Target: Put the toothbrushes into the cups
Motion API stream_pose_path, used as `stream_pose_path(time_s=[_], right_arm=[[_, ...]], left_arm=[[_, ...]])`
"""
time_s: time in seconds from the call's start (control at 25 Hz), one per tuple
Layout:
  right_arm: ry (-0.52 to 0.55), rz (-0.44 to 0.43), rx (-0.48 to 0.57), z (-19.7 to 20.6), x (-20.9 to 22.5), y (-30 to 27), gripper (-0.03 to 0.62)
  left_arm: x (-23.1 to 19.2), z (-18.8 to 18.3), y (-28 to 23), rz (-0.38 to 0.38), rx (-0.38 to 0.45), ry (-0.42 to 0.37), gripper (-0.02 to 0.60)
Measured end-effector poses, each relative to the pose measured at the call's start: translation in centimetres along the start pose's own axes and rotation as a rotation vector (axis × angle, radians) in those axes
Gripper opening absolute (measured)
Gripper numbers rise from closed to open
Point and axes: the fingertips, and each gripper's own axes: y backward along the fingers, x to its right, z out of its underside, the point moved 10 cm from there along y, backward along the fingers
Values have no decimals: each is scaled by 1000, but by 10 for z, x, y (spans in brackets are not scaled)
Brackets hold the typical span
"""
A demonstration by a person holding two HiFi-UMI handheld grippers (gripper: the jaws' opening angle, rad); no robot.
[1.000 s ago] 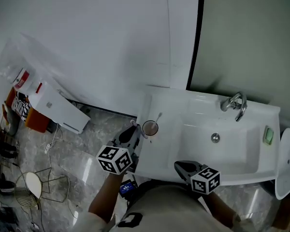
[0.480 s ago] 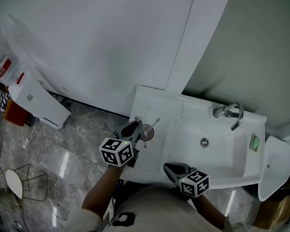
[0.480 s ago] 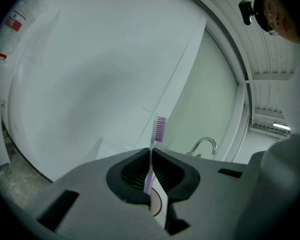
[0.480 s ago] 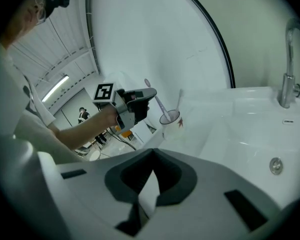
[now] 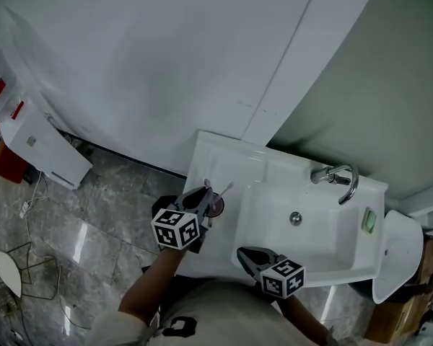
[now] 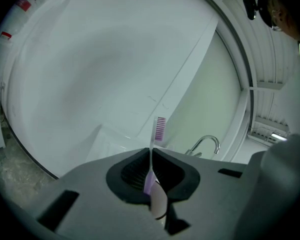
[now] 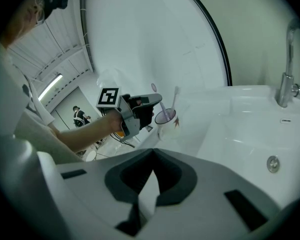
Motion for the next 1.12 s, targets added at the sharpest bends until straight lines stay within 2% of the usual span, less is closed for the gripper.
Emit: stream_pose_path(time_s=[0.24, 0.44, 0.68, 0.88, 1.0, 1.12], right_arm=[[-10, 1, 0, -1, 6, -2, 9], [-1, -9, -10, -5, 5, -7, 9], [9, -11, -15, -6, 3, -9, 9], [20, -13, -18, -7, 1, -10, 9], [16, -19, -19, -6, -3, -11, 9], [12, -21, -11, -5, -4, -11, 9]], left_arm=[[-9, 9, -4, -26, -23, 1, 28], [-17, 9, -5, -54, -47, -45, 28], [-21, 9, -8, -47, -82, -71, 28], [-24, 9, -8, -72, -148, -120, 111], [-25, 8, 2, -65, -176, -111, 157], [-28, 7, 25, -68, -189, -95, 167]])
